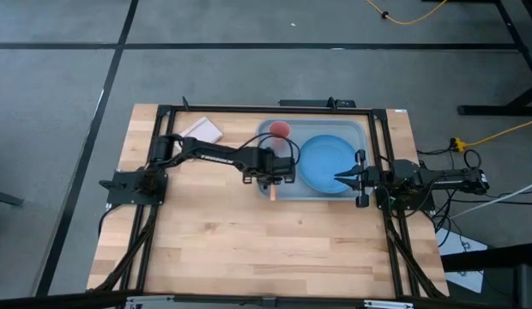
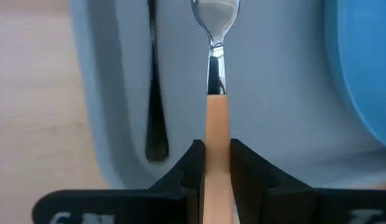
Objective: Pick and place plate/cup/fork/spoon on tray
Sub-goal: Put the yellow fork on the gray serving tray to the right of the black spoon
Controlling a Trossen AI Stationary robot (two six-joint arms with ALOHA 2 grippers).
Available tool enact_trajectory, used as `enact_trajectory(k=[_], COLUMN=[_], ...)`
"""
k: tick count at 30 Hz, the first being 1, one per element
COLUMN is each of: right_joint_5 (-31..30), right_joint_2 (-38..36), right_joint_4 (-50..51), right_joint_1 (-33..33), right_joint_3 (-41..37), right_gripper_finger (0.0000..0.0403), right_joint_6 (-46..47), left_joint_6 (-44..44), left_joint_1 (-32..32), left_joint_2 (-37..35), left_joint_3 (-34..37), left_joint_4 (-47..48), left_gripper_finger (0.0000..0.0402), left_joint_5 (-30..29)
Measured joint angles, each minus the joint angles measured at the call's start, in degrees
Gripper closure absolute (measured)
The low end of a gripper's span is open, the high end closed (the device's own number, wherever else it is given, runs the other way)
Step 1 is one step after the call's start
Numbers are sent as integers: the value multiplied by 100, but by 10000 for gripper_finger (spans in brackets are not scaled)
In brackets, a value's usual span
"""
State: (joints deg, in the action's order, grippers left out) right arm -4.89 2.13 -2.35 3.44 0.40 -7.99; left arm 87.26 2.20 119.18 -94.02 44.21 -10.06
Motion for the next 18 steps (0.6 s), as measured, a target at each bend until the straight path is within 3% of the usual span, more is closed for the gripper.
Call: enact_trajectory(k=[11, 18], right_joint_5=[0, -1], right_joint_2=[20, 36], right_joint_4=[5, -3], right_joint_1=[0, 0], right_joint_3=[0, 0], right_gripper_finger=[357, 357], right_joint_6=[0, 0], left_joint_6=[-262, -240], left_joint_1=[236, 261], left_joint_2=[452, 520], left_joint_3=[-5, 4], left_joint_4=[-932, -892], left_gripper_finger=[359, 342], left_joint_5=[231, 212])
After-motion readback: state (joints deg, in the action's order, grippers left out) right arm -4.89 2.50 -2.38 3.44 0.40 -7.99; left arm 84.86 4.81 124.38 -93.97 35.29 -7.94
